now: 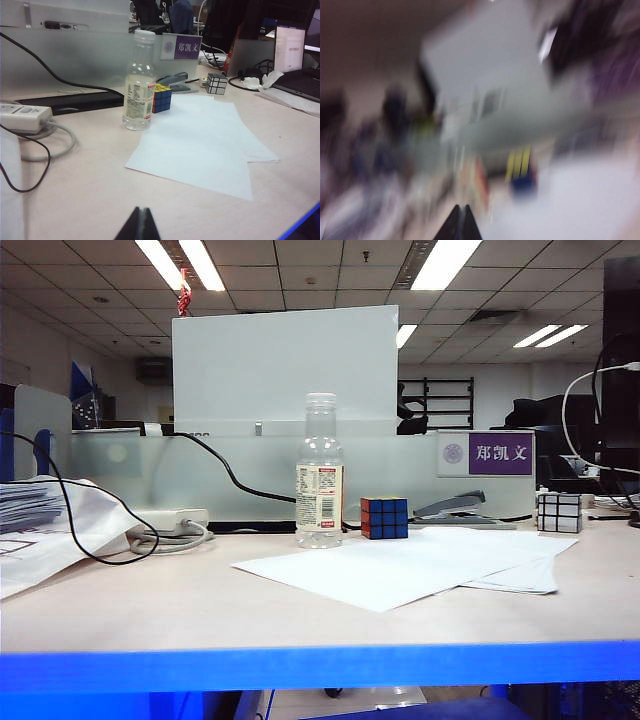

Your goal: Flip the plastic bottle upside down.

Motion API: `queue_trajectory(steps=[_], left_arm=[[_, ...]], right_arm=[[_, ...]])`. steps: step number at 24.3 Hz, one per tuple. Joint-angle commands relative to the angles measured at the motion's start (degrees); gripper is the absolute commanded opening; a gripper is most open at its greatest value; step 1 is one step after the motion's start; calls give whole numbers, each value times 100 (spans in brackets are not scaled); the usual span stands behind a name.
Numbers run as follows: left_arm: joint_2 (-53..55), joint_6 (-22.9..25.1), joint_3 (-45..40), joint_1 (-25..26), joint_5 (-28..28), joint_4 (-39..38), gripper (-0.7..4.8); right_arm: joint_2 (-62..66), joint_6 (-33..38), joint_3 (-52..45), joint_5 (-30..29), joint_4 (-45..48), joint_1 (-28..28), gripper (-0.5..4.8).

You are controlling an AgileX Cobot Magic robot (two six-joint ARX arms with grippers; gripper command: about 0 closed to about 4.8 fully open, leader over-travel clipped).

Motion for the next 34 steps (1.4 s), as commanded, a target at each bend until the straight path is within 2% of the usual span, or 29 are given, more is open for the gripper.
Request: queue_trajectory(steps=[1,2,3,4,5,6,7,10,12,14,20,24,30,34], left_arm=[[-9,-33,7,2,55,223,-5],[-9,-35,7,2,61,223,-5],[-9,-35,7,2,59,223,-5],[-9,-39,7,2,59,227,-5],[-9,-55,7,2,61,227,-5],[-9,-59,7,2,59,229,-5],[-9,-59,7,0,59,232,-5],[-9,-57,7,0,66,304,-5],[-9,-55,7,4,66,483,-5],[-9,-55,7,7,31,575,-5],[-9,-55,7,7,-98,573,-5],[-9,-50,7,7,-109,575,-5],[-9,-52,7,7,-195,575,-5],[-9,-55,7,7,-219,632,-5]], right_arm=[[1746,-247,699,476,1182,564,-6],[3027,-719,1303,-46,1801,855,-6],[3613,-997,1606,-260,2050,984,-5],[4815,-1349,2304,-420,2334,1198,17],[5289,-1421,2610,-402,2319,1239,82],[6260,-1661,3204,-402,2284,1239,355],[6647,-1757,3434,-402,2297,1239,473],[8607,-1860,4697,-544,2503,1224,479],[9464,-1904,5445,-850,2500,1233,479],[10056,-1908,6061,-914,2455,1233,479],[10966,-1886,7197,-1134,2166,1266,479],[11342,-1928,7799,-1172,1611,1379,479],[11571,-2361,7982,-1207,1342,1569,479],[11820,-2330,8076,-1150,1384,1631,479]])
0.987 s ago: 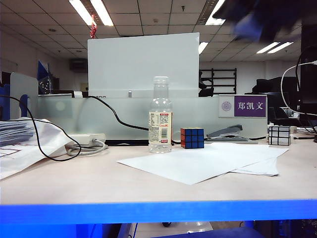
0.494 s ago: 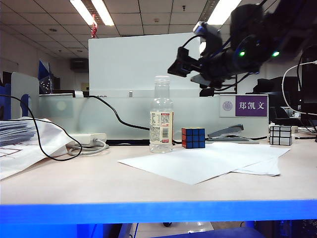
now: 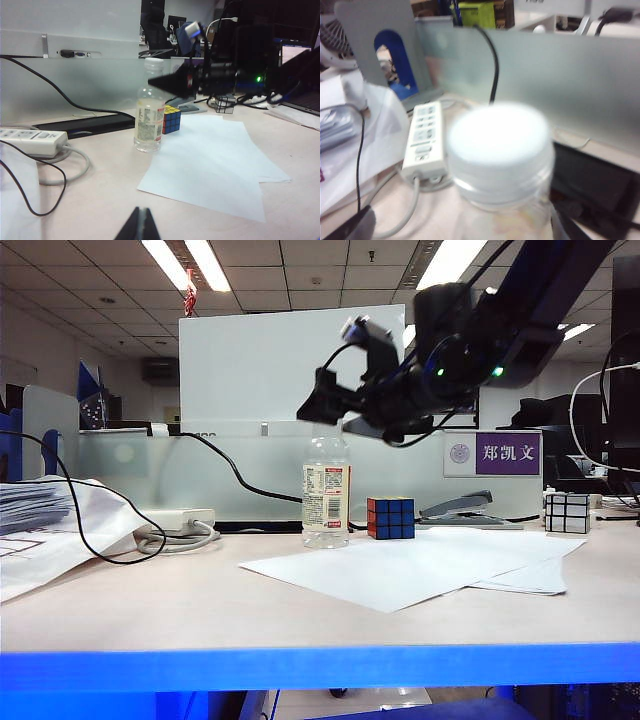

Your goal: Flip the plastic bottle upside down.

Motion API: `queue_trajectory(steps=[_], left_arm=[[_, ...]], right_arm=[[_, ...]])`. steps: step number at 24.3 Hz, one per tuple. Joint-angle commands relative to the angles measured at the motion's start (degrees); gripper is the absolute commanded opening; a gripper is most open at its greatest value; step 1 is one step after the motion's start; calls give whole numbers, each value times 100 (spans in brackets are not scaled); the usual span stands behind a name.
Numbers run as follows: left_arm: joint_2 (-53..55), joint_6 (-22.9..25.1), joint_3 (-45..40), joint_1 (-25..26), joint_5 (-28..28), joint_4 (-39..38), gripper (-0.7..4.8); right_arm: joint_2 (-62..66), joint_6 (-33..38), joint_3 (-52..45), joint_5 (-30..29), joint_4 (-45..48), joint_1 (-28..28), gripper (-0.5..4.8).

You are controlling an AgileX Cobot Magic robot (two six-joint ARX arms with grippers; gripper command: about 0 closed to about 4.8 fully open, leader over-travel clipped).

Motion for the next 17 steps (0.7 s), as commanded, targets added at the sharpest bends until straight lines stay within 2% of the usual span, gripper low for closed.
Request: queue_trajectory(steps=[1,8,17], left_arm=[[-9,-20,7,9,-24,155,-5],[-9,-85,7,9,26,238,-5],[-9,-109,7,11,28,240,-5]], right_arm=[[181,-20,127,22,87,37,479],[511,-42,378,317,498,166,479],[702,-66,844,640,450,166,479]])
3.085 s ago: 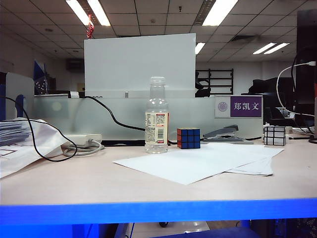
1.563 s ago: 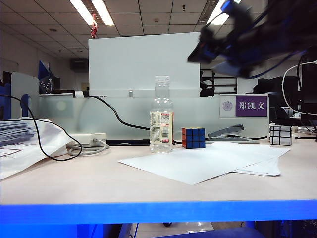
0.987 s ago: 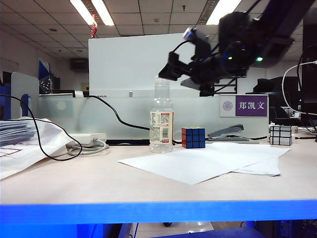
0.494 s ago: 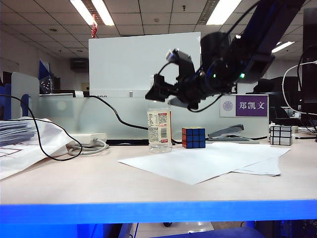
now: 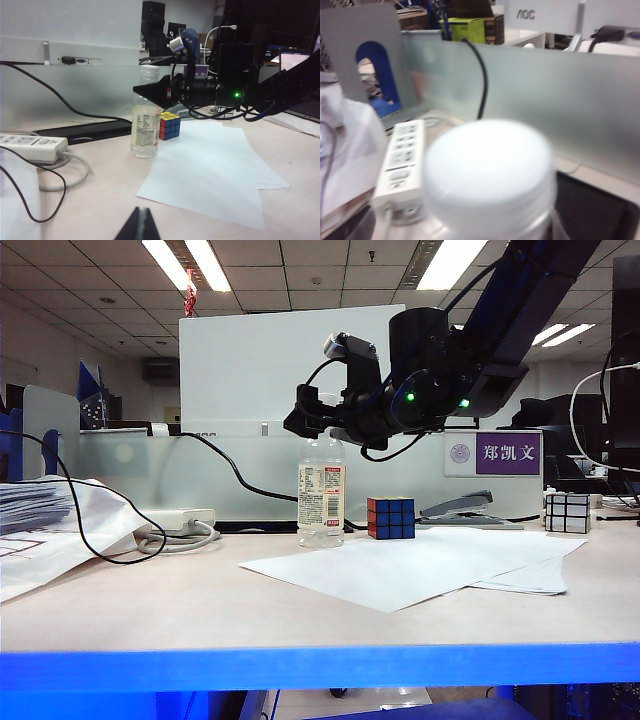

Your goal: Flip the plastic bottle upside down.

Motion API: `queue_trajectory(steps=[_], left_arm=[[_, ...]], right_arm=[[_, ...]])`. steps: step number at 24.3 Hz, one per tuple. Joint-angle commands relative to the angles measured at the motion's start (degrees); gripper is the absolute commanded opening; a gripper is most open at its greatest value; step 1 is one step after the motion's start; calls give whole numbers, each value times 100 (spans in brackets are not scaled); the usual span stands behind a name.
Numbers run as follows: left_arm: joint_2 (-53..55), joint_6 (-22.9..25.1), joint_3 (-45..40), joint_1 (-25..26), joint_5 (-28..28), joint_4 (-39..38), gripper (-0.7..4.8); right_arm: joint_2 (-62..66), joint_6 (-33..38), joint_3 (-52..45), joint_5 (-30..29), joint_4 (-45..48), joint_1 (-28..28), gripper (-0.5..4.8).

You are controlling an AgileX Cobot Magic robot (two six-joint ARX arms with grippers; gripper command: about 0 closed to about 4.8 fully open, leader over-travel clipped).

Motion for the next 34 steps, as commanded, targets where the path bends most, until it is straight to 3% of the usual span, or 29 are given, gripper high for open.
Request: queue_trajectory(steps=[1,9,10,12,13,16,17,19,22,27,31,34], left_arm=[[-9,-15,7,9,28,96,-5],[-9,-20,7,9,26,94,-5],[-9,-20,7,9,26,96,-5],[-9,-20,7,9,24,96,-5],[-9,-20,7,9,24,96,-5],[-9,-20,7,9,22,96,-5],[-9,-20,7,9,20,96,-5],[-9,-13,7,9,0,94,-5],[-9,0,7,9,-37,96,-5],[-9,-4,7,9,-33,247,-5],[-9,-46,7,7,118,927,-5],[-9,-107,7,7,334,1733,-5]], right_arm=[[4,-13,127,243,7,4,479],[17,-22,131,625,-22,4,479],[17,-42,131,632,-15,4,394],[17,-140,131,621,-15,4,166],[17,-149,131,621,-20,4,89],[17,-138,131,621,-22,4,30],[17,-107,131,614,-22,4,-13],[17,273,168,540,-17,4,-6],[17,1744,328,46,111,-31,-6],[17,5309,702,-907,1008,-39,-6],[17,8570,844,-1106,2037,81,-6],[15,10308,896,-1169,2715,273,-6]])
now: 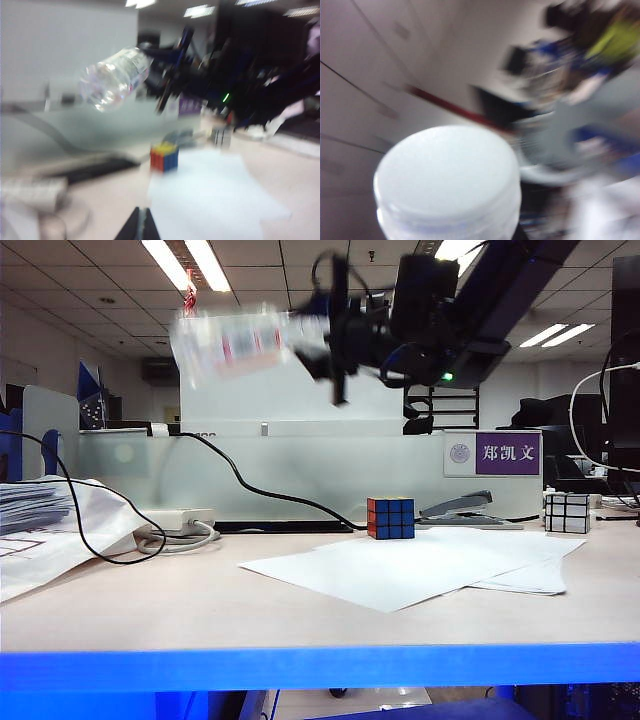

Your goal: Flip the plastic bottle upside down.

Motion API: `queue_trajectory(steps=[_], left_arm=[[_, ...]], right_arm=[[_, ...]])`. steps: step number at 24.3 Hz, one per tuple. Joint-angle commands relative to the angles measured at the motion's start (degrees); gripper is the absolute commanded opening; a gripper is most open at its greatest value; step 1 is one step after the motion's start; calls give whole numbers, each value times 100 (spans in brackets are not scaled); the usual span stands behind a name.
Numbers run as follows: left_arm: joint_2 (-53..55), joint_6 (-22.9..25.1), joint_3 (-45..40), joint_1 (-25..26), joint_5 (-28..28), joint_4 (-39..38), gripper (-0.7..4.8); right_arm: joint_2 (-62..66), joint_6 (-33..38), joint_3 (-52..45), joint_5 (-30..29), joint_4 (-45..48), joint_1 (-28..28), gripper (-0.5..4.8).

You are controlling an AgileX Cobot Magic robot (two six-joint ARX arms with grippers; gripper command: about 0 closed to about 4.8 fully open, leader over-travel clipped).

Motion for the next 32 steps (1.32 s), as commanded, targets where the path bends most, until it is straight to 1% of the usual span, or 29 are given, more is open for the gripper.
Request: queue_trajectory(steps=[1,2,3,4,6,7,9,13,14,15,16,17,18,19,20,21,24,29,32], left_arm=[[-9,-122,7,7,291,1228,-5],[-9,-127,9,7,284,1543,-5],[-9,-125,9,7,278,1945,-5],[-9,-125,13,7,278,2500,-5],[-9,-101,31,9,275,3390,-5],[-9,-96,39,9,273,3630,-5],[-9,-101,129,9,256,3735,-5],[-7,-125,437,7,365,3705,-2],[-7,-127,544,7,442,3713,22],[-7,-120,739,9,426,3720,139],[-7,-118,881,9,376,3711,209],[-7,-96,1113,15,289,3668,295],[-7,-85,1220,20,229,3613,322],[-7,122,1453,20,205,3418,355],[-7,319,1576,20,208,3244,374],[-7,667,1775,20,216,2863,407],[-4,1060,1969,20,273,2562,406],[17,1615,2024,20,273,2592,406],[94,1698,2026,20,275,2787,407]], right_arm=[[-63,2365,57,-103,990,262,-6],[-122,2597,57,-92,1268,330,-6],[-173,2669,57,-61,1449,415,-6],[-310,2861,59,42,1784,634,-6],[-468,3259,66,164,2151,1060,-6],[-498,3344,66,168,2253,1222,-6],[-553,3545,66,188,2282,1530,-5],[-695,3545,66,116,2282,2199,-6],[-710,3545,63,122,2282,2350,-6],[-745,3545,63,122,2282,2590,-6],[-748,3545,63,122,2282,2684,-6],[-761,3543,63,146,2282,2879,-6],[-778,3545,63,155,2282,2938,-6],[-828,3545,63,173,2282,3001,-6],[-839,3545,66,184,2284,3014,-6],[-940,3543,63,122,2284,3016,-6],[-1073,3491,63,87,2284,3091,-6],[-1283,3370,66,111,2273,3228,-6],[-1329,3370,59,72,2251,3375,-6]])
